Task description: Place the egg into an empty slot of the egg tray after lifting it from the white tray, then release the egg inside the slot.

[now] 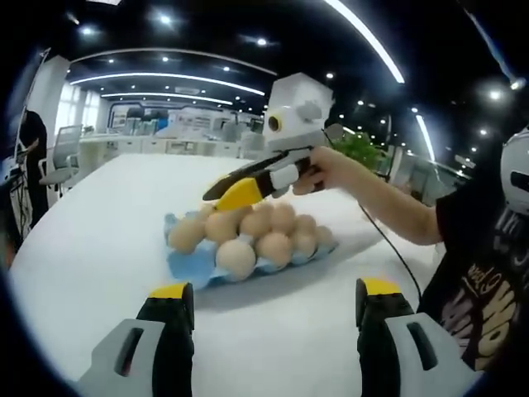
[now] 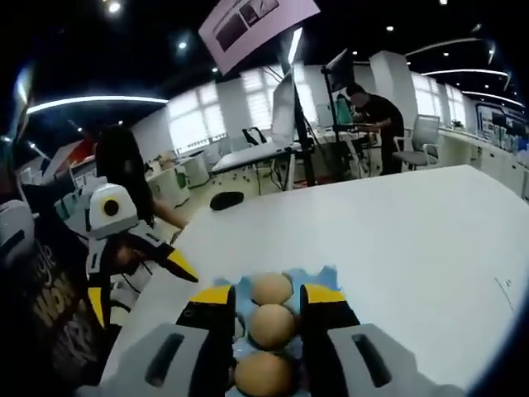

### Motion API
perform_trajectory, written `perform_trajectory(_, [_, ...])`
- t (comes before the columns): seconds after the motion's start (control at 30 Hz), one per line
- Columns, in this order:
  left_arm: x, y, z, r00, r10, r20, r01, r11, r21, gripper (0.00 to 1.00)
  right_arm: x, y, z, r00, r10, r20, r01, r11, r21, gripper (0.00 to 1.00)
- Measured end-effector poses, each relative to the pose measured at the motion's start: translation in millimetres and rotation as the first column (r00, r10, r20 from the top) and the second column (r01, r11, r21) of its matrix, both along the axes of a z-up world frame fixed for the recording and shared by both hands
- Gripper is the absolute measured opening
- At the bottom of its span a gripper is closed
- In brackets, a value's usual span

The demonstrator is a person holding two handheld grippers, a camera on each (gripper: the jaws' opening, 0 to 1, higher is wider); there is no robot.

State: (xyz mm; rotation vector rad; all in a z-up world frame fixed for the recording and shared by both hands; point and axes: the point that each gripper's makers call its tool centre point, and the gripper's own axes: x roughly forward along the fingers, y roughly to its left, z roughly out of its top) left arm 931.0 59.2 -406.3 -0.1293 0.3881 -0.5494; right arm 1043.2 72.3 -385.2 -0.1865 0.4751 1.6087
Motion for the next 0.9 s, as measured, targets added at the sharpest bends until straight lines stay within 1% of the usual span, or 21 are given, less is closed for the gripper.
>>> perform_trajectory(0.2, [3.8, -4, 0.4, 1.000, -0.012, -0.001, 0.012, 1.000, 0.000, 0.81, 3, -25, 5.5, 1.000, -0.027, 0.014, 0.027, 0.999, 0.021, 0.33])
perform_trajectory(0.37, [5.8, -9, 1.1, 1.000, -0.020, -0.002, 0.020, 1.000, 0.005, 0.81, 7, -45, 5.3, 0.998, -0.053, 0.017, 0.053, 0.998, 0.023, 0.33])
perform_trajectory(0.57, [7.1, -13, -0.3, 0.999, -0.034, -0.007, 0.034, 0.999, 0.011, 0.81, 14, -64, 9.2, 0.996, -0.089, 0.022, 0.088, 0.995, 0.035, 0.33])
perform_trajectory(0.83, [8.2, -13, -1.8, 0.999, -0.037, -0.013, 0.038, 0.999, 0.014, 0.81, 23, -99, 13.8, 0.989, -0.143, 0.045, 0.141, 0.989, 0.047, 0.33])
perform_trajectory(0.9, [8.9, -14, -1.4, 0.999, -0.039, -0.012, 0.039, 0.999, 0.017, 0.81, 25, -111, 14.5, 0.986, -0.162, 0.048, 0.160, 0.986, 0.050, 0.33])
